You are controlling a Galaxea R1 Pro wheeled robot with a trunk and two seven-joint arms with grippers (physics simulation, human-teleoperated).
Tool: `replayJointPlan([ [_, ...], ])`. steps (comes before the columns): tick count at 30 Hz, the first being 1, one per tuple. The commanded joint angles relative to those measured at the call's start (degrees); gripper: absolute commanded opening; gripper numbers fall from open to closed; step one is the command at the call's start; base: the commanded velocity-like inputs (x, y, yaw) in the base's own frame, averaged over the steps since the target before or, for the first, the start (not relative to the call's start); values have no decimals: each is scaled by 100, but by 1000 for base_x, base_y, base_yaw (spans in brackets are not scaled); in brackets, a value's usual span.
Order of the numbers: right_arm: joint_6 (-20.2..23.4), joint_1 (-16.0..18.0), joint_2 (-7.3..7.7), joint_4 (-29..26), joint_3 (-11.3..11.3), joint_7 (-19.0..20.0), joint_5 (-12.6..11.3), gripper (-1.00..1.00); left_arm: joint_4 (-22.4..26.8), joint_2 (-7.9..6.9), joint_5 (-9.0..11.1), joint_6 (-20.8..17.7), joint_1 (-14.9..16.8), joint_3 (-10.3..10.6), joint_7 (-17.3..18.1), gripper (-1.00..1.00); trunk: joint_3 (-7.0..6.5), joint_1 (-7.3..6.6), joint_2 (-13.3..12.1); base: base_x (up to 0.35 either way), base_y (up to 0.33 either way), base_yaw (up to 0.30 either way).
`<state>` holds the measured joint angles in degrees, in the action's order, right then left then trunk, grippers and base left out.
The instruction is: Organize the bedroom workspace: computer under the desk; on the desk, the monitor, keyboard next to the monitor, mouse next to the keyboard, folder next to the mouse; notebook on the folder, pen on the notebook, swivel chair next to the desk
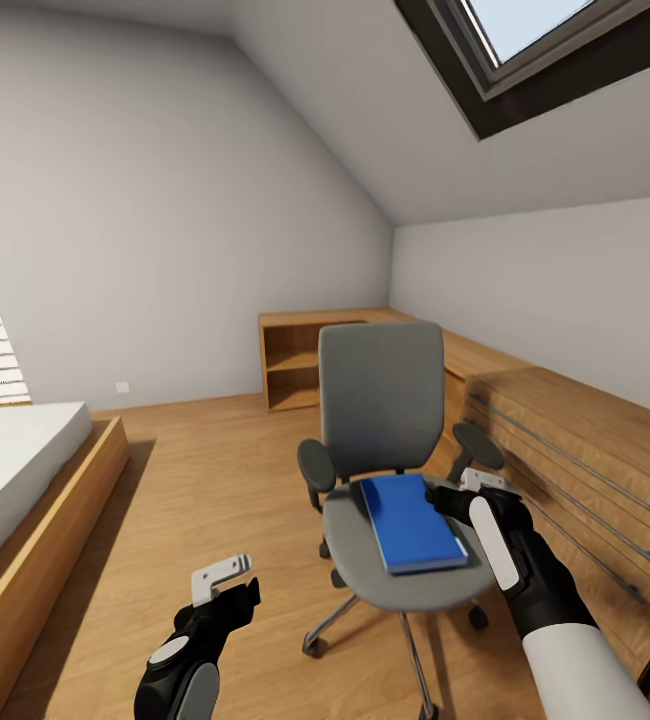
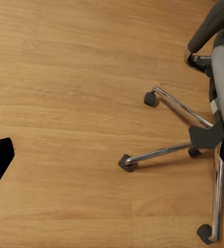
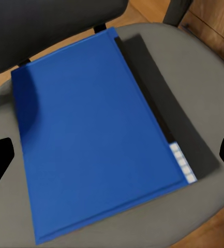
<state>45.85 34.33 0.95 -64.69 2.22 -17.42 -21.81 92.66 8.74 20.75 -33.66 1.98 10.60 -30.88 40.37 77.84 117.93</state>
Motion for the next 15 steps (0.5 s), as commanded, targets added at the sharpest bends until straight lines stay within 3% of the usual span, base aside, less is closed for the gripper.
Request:
replayJointPlan([
  [1, 14, 4, 3, -3, -3, -47, -60, 100, 7, -1, 61, -9, 5, -16, -56, 100, 25, 22, 45, 0, 0, 0],
  [15, -262, 3, 53, 83, 14, 36, -59, 100, 7, -8, 75, -31, 5, -284, -24, 100, 276, 329, 606, 0, 0, 0],
])
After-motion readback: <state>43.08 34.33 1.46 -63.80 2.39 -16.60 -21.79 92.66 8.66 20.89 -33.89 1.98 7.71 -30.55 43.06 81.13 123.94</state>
